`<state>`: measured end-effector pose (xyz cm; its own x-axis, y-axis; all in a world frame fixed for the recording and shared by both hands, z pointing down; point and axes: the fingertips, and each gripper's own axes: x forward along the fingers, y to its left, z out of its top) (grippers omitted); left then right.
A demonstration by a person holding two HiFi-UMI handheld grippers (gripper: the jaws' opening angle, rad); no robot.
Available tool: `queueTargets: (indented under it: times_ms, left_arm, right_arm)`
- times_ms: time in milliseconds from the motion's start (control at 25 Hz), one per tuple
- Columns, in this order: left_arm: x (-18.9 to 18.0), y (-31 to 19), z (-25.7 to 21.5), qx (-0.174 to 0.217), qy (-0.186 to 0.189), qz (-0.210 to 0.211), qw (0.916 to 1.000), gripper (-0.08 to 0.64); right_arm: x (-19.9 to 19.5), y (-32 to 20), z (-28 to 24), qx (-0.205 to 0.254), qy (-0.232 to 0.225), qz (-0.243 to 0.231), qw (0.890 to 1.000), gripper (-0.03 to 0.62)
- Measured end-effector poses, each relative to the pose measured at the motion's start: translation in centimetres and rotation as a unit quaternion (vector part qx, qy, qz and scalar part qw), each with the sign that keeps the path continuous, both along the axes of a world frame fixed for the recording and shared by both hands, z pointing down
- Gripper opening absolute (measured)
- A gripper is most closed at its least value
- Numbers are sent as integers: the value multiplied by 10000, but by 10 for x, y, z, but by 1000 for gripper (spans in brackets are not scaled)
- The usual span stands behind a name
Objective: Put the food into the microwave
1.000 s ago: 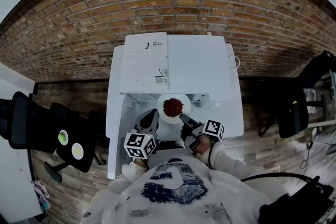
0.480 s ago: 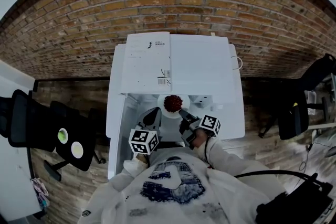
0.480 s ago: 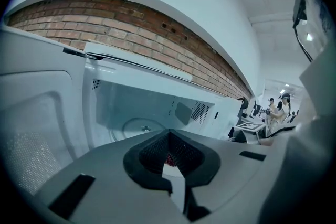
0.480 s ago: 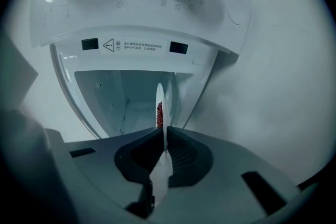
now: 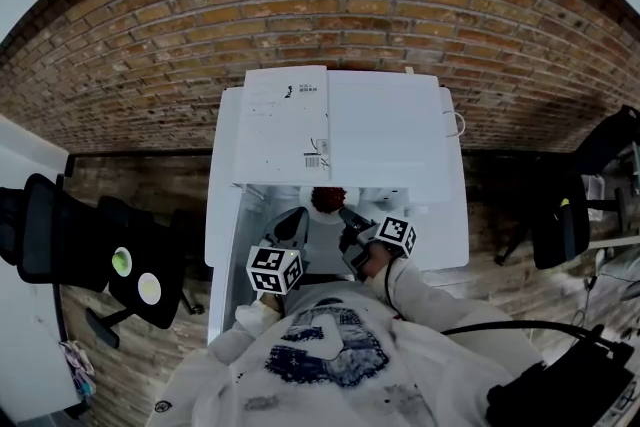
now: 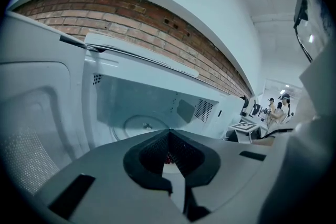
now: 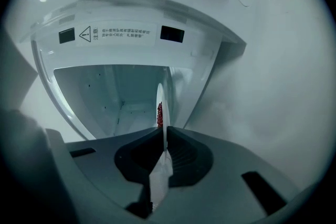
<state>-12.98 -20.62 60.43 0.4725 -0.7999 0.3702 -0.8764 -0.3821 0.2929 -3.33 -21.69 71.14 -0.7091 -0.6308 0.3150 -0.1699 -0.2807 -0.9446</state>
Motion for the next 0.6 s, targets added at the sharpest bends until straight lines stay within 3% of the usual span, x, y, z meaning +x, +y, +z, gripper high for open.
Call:
queueTargets:
  times_ms: [600]
  left_arm:
    - [-1, -9, 0, -49, -42, 96, 9999, 8]
  right_arm:
    - [-4, -25, 11, -59, 21, 203, 9998, 21]
